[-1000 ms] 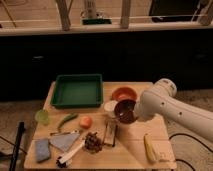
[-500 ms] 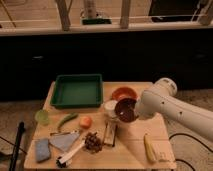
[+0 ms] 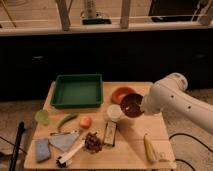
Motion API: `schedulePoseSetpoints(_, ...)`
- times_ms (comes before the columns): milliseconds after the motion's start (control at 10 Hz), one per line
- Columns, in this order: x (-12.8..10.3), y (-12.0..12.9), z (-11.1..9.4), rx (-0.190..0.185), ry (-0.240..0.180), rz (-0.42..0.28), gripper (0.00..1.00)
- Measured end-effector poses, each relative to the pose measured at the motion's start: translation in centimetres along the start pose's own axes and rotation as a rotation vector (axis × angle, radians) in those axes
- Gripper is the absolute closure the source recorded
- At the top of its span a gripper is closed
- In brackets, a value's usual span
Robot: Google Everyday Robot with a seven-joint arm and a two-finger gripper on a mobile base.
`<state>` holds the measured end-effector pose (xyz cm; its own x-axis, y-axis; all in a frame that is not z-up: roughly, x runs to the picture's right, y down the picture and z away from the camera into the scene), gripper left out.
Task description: Stack bowls into tray
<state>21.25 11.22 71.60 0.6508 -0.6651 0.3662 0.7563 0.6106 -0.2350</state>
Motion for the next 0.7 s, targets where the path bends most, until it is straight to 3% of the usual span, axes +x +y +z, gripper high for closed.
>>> schedulePoseSetpoints(700,2.7,-2.4,0.7,0.028,0.011,-0.03,1.0)
